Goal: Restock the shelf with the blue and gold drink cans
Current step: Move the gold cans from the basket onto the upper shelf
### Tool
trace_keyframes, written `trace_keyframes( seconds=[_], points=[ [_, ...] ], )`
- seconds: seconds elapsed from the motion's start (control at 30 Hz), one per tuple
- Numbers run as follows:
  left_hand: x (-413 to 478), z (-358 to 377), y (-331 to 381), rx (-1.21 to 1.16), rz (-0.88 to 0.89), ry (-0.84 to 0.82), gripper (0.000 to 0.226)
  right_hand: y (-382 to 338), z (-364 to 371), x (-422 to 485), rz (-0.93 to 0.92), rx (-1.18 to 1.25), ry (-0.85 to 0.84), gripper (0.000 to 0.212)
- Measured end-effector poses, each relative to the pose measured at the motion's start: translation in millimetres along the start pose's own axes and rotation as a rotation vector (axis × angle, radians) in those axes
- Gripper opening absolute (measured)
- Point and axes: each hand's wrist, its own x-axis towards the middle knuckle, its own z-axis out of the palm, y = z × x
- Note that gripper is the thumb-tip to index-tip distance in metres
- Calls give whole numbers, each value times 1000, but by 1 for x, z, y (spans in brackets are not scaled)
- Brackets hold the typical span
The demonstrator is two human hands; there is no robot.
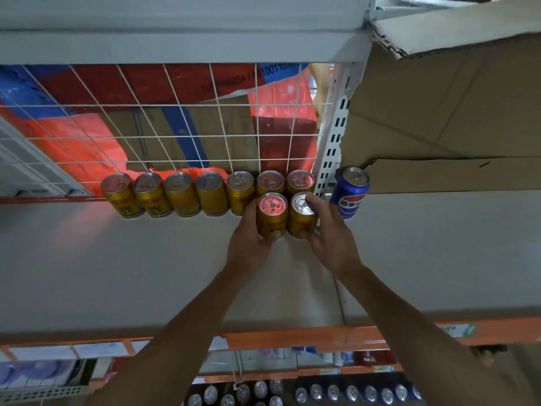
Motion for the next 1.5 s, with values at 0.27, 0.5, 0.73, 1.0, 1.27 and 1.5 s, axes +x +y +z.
trace_keyframes(
  seconds=[0.27, 0.5, 0.73, 1.0, 1.27, 1.5],
  points=[
    [1, -2, 1, 28, 13, -13, 87, -5, -4, -1, 4, -71, -36, 73],
    [-18, -6, 7, 188, 29, 24, 87, -18, -13, -7, -35, -270, -58, 76],
    [-48, -27, 9, 390, 49, 23, 82, -38, -22, -27, -104, -439, -9, 78],
    [-96, -71, -1, 496, 128, 74, 72, -87, -6, -60, -216, -406, -44, 75],
    [-191, -155, -53, 488, 51, 169, 68, -171, 55, -110, -328, -357, -191, 65],
    [-288, -234, -115, 499, -46, 155, 70, -255, 128, -189, -373, -290, -268, 60]
  ],
)
